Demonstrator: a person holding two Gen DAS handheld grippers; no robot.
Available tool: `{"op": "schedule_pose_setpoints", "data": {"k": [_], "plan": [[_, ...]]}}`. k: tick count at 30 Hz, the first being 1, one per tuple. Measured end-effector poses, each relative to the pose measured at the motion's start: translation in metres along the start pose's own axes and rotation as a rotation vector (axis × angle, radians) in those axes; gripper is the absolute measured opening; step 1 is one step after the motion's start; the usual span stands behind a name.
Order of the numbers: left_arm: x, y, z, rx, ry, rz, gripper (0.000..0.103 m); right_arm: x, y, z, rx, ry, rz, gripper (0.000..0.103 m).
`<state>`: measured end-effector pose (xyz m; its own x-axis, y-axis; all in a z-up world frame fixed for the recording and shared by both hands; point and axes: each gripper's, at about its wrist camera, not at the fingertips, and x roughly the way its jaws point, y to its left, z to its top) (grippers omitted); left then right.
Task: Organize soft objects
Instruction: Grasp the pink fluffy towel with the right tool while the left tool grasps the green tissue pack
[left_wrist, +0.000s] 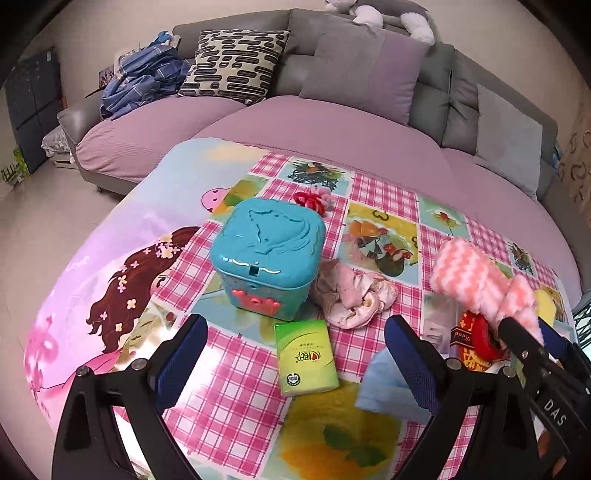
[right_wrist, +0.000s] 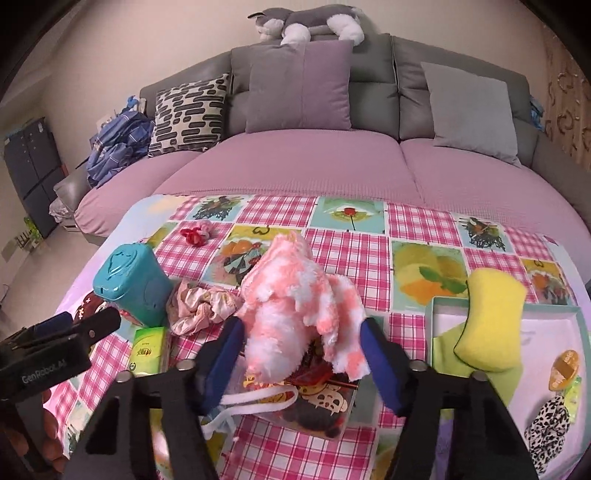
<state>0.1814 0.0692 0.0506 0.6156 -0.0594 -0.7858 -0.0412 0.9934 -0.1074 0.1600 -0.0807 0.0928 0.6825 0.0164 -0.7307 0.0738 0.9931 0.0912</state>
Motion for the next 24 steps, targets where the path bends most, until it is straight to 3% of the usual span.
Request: {"op": "schedule_pose_setpoints", "data": {"k": [1,9,24], "plan": [[0.001,0.000,-0.001,0.000,0.002,-0.003,0.097,0.001,0.001,0.000,0.000,-0.004,0.004,0.051],[0.010,-0.005,-0.006,0.020,0.034,-0.009,0.097,0.001,0.000,-0.001,-0.012,-0.033,0.008,0.019],[0.031,-0.004,-0.016,0.018,0.108,-0.026,0.097,-0.019,-0.012,0.002,0.022,-0.138,0.020,0.012]]}}
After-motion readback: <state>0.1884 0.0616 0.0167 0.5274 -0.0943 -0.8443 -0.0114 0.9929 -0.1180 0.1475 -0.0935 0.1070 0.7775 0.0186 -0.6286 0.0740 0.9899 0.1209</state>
